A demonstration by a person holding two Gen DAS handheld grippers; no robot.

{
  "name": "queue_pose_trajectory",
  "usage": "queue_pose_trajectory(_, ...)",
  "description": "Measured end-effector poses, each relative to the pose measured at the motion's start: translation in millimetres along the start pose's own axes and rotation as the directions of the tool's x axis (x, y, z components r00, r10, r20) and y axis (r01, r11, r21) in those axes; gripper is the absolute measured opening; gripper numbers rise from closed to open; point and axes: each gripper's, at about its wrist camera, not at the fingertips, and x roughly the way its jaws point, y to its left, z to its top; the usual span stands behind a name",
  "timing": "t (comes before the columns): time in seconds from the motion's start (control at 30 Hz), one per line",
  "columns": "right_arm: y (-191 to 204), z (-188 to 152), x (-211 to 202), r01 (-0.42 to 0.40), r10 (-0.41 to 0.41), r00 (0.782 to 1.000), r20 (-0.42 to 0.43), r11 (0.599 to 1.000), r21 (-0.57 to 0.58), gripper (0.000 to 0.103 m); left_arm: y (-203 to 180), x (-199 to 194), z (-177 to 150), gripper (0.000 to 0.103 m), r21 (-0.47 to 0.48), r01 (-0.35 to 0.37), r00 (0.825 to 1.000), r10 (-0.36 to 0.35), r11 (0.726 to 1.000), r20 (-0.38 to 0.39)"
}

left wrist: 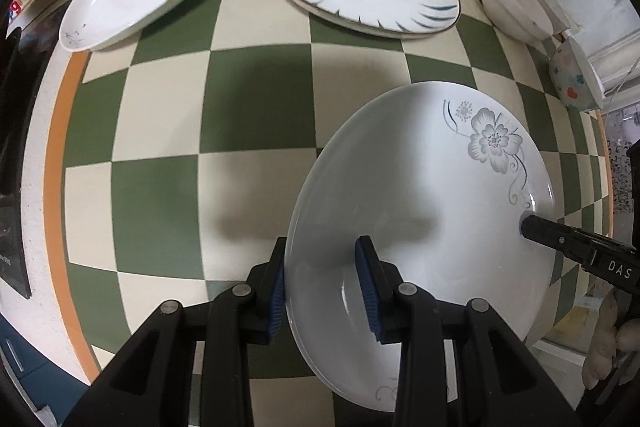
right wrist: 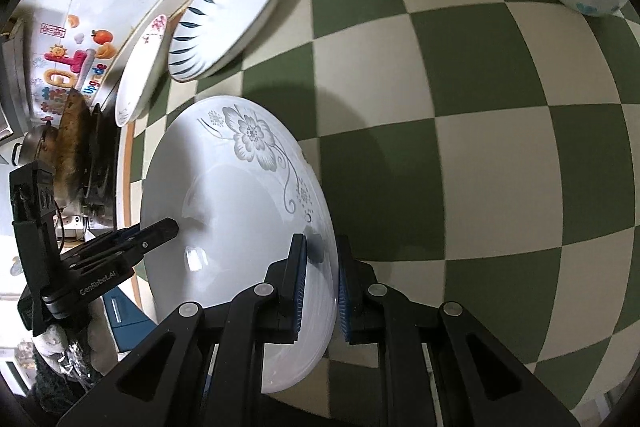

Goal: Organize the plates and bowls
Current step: 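Lift the grey-flower plate with both tools and carry it toward the pink-flower plate, then grip the pink-flower plate rim with both tools, stacking it with the grey-flower plate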

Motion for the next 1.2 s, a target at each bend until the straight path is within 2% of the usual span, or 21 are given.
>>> queue_pose_trajectory(0.2,-12.5,-1.1,7.9,-0.005,0.004,1.000,-0.028,1.000,-0.007,0.016,-6.5,10.7,-3.8,0.032,-0.026,-0.022,1.000,0.022,0.999,-0.021)
queue_pose_trajectory(0.33,-12.5,-1.5,11.5,-0.004,0.002,0.999,-0.041,0.999,-0.037,0.016,-11.5,13.9,-4.4,0.035,-0.041,-0.043,0.999,0.043,0.998,-0.005)
queue_pose_trajectory(0.43,-11.5,3.7,13.5,-0.013,0.009,0.997,-0.077,0.999,-0.052,0.016,-10.6,12.6,-2.0,0.034,-0.065,-0.052,0.998,0.051,0.997,-0.022)
queue_pose_trajectory(0.53,-9.6,12.5,0.9,0.010,-0.013,0.995,-0.100,1.000,-0.027,0.016,2.1,-19.5,0.1,0.034,-0.118,-0.044,0.998,0.049,0.992,0.044)
queue_pose_trajectory(0.63,-1.5,24.5,-31.6,-0.029,0.030,0.996,-0.081,0.999,0.016,0.018,35.1,-65.1,16.7,0.035,-0.206,-0.028,0.988,0.058,0.978,0.143)
queue_pose_trajectory(0.73,35.1,47.0,-59.7,-0.050,0.050,0.999,-0.014,0.998,-0.035,0.031,75.9,-91.5,41.3,0.039,-0.286,-0.033,0.969,0.100,0.958,0.224)
queue_pose_trajectory(0.8,71.6,71.2,-62.8,-0.072,0.076,0.996,0.040,0.994,-0.081,0.051,108.7,-93.0,65.9,0.039,-0.322,-0.043,0.965,0.123,0.946,0.233)
queue_pose_trajectory(0.83,87.6,83.6,-58.3,-0.091,0.095,0.994,0.052,0.992,-0.091,0.054,125.0,-91.9,76.4,0.039,-0.337,-0.040,0.965,0.123,0.941,0.231)
queue_pose_trajectory(0.97,156.9,145.2,-13.7,-0.139,0.147,0.985,0.086,0.986,-0.097,0.054,185.2,-72.8,109.2,0.038,-0.404,-0.059,0.965,0.155,0.913,0.209)
queue_pose_trajectory(1.07,215.3,187.1,32.9,-0.103,0.118,0.990,0.075,0.978,-0.179,0.054,210.8,-54.4,123.6,0.038,-0.441,-0.058,0.971,0.154,0.896,0.184)
queue_pose_trajectory(1.2,264.9,224.1,77.9,-0.029,0.054,0.995,0.087,0.964,-0.263,0.054,234.9,-45.8,137.4,0.038,-0.467,-0.053,0.974,0.148,0.883,0.169)
